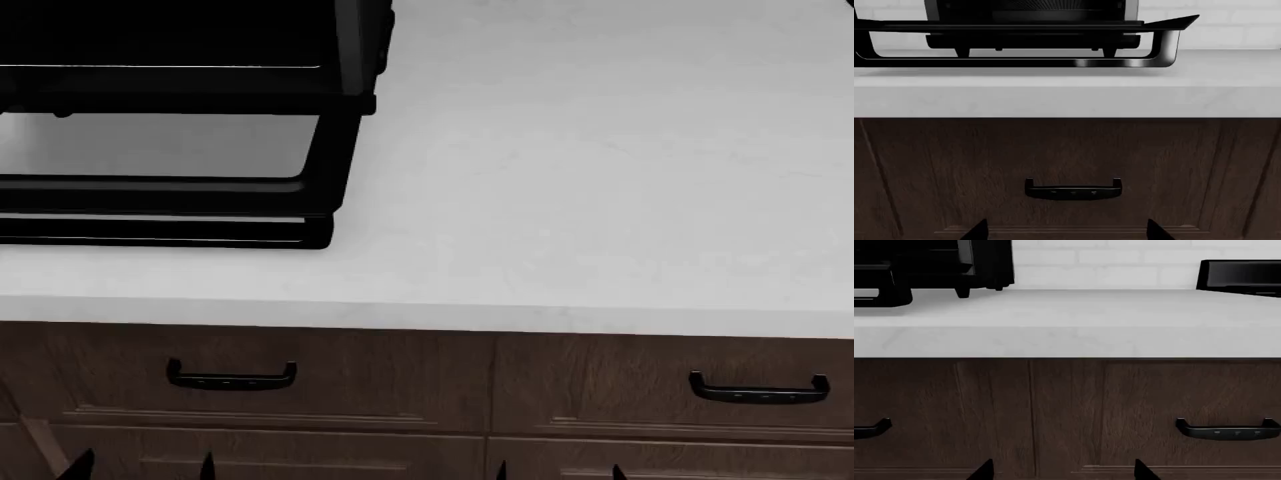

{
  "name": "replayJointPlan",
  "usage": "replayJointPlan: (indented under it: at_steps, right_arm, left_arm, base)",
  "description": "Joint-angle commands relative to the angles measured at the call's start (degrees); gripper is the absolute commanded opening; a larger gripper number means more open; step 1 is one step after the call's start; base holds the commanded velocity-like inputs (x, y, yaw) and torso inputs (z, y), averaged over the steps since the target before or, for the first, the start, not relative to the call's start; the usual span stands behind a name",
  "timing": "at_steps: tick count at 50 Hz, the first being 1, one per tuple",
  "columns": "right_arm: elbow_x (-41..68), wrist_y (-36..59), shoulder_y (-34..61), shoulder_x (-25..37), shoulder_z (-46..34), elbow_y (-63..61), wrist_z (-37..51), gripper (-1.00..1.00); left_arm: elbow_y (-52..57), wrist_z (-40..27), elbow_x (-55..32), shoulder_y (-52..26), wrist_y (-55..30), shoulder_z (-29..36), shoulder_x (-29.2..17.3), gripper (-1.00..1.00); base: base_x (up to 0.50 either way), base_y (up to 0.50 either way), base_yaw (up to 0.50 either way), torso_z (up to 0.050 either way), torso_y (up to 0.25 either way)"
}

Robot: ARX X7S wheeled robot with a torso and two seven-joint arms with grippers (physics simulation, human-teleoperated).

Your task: Fully slide the toaster oven rack0 out.

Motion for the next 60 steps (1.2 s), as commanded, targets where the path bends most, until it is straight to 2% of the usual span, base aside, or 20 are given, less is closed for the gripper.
replayJointPlan:
  at_steps: [1, 3, 4, 7, 10, 11, 14, 16, 27, 40, 60]
  right_arm:
    - [1.97, 1.23, -0.34, 1.99, -2.48, -1.64, 2.53, 1.0]
    - [0.76, 0.22, 1.8, 2.12, -2.17, 2.34, 4.8, 1.0]
    - [-0.84, 1.62, 1.83, 3.07, -3.46, 2.39, 4.5, 1.0]
    - [-1.68, 2.12, 2.76, 3.71, -3.75, 2.9, 5.43, 1.0]
    - [-2.21, 8.11, 3.05, 4.42, -3.9, -3.16, 5.63, 1.0]
    - [-5.25, 16.7, 10.8, 5.88, -5.41, -11.75, 2.27, 1.0]
    - [-7.26, 42.49, 14.86, 6.95, -7.2, -35.61, 1.22, 1.0]
    - [-8.82, 49.16, 18.46, 7.57, -7.91, -41.42, 0.77, 1.0]
    - [-9.72, 52.24, 20.61, 8.6, -9.45, -43.48, 0.87, 1.0]
    - [-9.52, 58.4, 29.29, 9.74, -10.16, -42.61, -1.0, 1.0]
    - [-8.67, 58.51, 29.13, 10.15, -10.17, -43.88, -1.01, 1.0]
  left_arm:
    - [0.0, -0.64, -0.56, 0.0, 0.0, 0.64, -0.57, 1.0]
    - [-0.87, -1.34, -0.51, -0.61, 0.47, 1.03, -0.94, 1.0]
    - [1.85, 1.0, -5.49, 0.26, -0.26, 0.56, -1.05, 1.0]
    - [3.32, -2.26, -4.29, 0.37, -0.71, 0.82, -1.46, 1.0]
    - [8.94, -4.53, -2.6, -0.06, -6.75, 1.8, -2.35, 1.0]
    - [17.53, -4.78, 2.22, -6.85, -15.34, 2.67, -4.81, 1.0]
    - [43.31, -3.95, 1.93, -10.23, -40.8, 2.72, -5.73, 1.0]
    - [45.75, -3.42, 2.08, -13.45, -43.24, 4.32, -6.07, 1.0]
    - [48.5, -3.83, 2.26, -15.9, -45.69, 5.84, -7.12, 1.0]
    - [49.39, -2.91, 1.96, -26.08, -54.49, 7.06, -8.41, 1.0]
    - [50.76, -3.21, 0.66, -25.48, -54.75, 6.14, -9.06, 1.0]
  base:
    - [0.0, 0.0, 0.0, 0.0, 0.0]
    - [0.0, 0.0, 0.0, 0.0, 0.0]
    - [0.0, 0.0, 0.0, 0.0, 0.0]
    - [0.0, 0.0, 0.0, 0.0, 0.0]
    - [0.0, 0.0, 0.0, 0.0, 0.0]
    - [0.0, 0.0, 0.0, 0.0, 0.0]
    - [0.0, 0.0, 0.0, 0.0, 0.0]
    - [0.0, 0.0, 0.0, 0.0, 0.0]
    - [0.0, 0.0, 0.0, 0.0, 0.0]
    - [0.0, 0.0, 0.0, 0.0, 0.0]
    - [0.01, 0.0, 0.0, 0.0, 0.0]
